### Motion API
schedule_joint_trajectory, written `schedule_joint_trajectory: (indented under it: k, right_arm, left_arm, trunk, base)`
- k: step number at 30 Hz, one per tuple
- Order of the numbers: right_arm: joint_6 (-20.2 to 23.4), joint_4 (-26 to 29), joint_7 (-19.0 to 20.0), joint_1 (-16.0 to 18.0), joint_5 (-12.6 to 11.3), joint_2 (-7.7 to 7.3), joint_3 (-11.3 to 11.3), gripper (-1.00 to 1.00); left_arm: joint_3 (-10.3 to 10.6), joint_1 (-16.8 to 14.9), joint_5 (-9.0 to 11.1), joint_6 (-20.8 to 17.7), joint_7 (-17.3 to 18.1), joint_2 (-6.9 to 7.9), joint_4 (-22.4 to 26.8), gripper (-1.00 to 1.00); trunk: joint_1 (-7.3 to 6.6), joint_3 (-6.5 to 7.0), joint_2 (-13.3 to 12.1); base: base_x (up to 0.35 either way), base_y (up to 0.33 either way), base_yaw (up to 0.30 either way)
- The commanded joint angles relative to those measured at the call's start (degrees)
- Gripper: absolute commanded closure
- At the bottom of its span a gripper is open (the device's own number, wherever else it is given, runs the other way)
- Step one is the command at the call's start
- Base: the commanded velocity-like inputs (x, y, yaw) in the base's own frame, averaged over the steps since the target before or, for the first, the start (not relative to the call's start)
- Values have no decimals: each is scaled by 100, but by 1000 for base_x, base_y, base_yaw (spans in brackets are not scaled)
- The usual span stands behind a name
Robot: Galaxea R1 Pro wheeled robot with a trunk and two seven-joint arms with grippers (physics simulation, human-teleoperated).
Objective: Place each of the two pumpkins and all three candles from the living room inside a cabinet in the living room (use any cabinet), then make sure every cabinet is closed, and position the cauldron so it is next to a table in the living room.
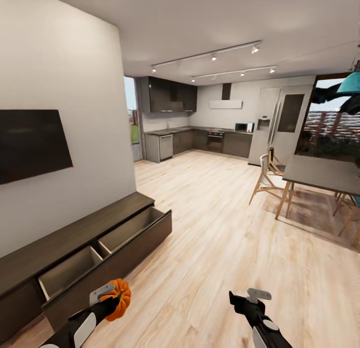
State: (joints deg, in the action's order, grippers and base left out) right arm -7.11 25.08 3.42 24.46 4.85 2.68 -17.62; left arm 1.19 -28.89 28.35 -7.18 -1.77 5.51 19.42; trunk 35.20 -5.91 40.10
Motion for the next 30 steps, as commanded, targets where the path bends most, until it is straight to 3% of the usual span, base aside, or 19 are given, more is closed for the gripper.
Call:
schedule_joint_trajectory:
  k: [1,12,30]
  right_arm:
    - [-18,-3,36,6,51,6,-48,-100]
    - [-16,-3,36,6,52,6,-46,-100]
    - [-18,-3,36,6,51,4,-48,-100]
  left_arm:
    - [13,-2,38,-33,-34,3,18,100]
    - [20,-2,21,-29,-34,3,-96,100]
    - [13,-2,29,-29,-34,3,-96,100]
  trunk:
    - [4,-8,8]
    - [4,-1,8]
    - [4,86,8]
  base:
    - [240,-241,-53]
    - [242,-239,-36]
    - [278,-192,-244]
